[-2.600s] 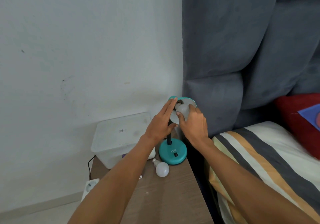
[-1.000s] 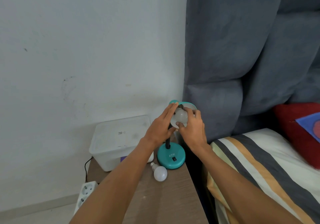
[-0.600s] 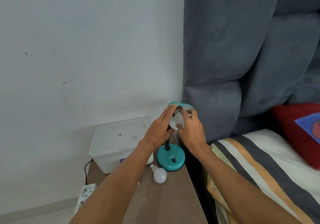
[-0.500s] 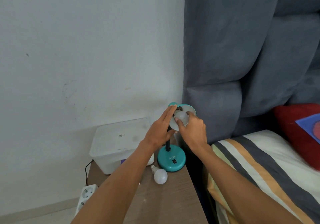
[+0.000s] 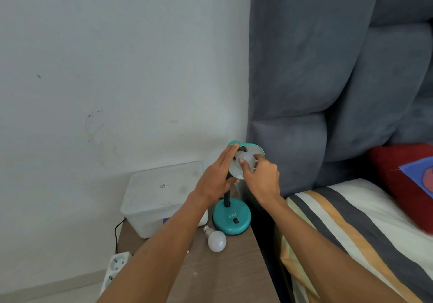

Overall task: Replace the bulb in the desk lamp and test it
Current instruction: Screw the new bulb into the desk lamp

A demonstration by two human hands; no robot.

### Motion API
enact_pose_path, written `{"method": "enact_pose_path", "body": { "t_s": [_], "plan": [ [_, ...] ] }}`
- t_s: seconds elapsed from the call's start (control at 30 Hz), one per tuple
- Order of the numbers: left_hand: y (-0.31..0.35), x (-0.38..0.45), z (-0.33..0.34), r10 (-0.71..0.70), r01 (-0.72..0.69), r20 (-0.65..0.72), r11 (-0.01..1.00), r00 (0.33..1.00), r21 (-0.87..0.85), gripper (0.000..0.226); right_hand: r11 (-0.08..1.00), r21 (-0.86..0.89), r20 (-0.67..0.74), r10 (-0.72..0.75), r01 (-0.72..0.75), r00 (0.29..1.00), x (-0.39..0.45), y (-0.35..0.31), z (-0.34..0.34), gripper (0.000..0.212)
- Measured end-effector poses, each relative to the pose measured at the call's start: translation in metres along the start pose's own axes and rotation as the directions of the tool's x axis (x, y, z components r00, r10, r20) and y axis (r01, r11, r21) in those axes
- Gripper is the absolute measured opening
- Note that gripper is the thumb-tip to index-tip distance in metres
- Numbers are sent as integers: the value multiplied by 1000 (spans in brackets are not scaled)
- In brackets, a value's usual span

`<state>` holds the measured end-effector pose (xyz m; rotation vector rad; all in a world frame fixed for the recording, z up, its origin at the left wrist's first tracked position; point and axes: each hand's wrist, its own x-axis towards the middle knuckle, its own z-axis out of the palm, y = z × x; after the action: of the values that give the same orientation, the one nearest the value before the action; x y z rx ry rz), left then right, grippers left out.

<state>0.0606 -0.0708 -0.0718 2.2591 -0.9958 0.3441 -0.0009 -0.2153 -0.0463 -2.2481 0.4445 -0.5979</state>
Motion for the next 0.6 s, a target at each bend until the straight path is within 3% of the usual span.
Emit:
{"method": "enact_pose_path", "body": {
  "t_s": [0.13,0.23,0.3,0.4,0.43,0.5,0.6],
  "plan": [
    [0,1,2,4,-4,3,1000,1000,6,92,976,-80,30,-200,202,979,-8,-4,-1,44],
    [0,0,2,-6,6,0,1000,1000,9,92,955,-161,109,-233,248,966,-9,3,2,56],
    [0,0,2,-1,1,4,1000,1000,9,91,978,-123,81,-159,169,984,-5,6,4,54],
    [1,0,2,-3,3,2,1000,1000,19,90,998,-2,26,62,-62,998,0,1,4,55],
    [2,0,2,-2,2,1,1000,1000,20,90,998,5,6,64,-64,998,0,-1,3,54],
    [3,1,2,4,-4,3,1000,1000,19,90,999,-2,-36,-38,38,999,-4,-4,2,48],
    [2,1,2,-1,1,0,1000,1000,15,91,978,-57,33,-199,201,979,-8,-3,-1,46]
  ]
}}
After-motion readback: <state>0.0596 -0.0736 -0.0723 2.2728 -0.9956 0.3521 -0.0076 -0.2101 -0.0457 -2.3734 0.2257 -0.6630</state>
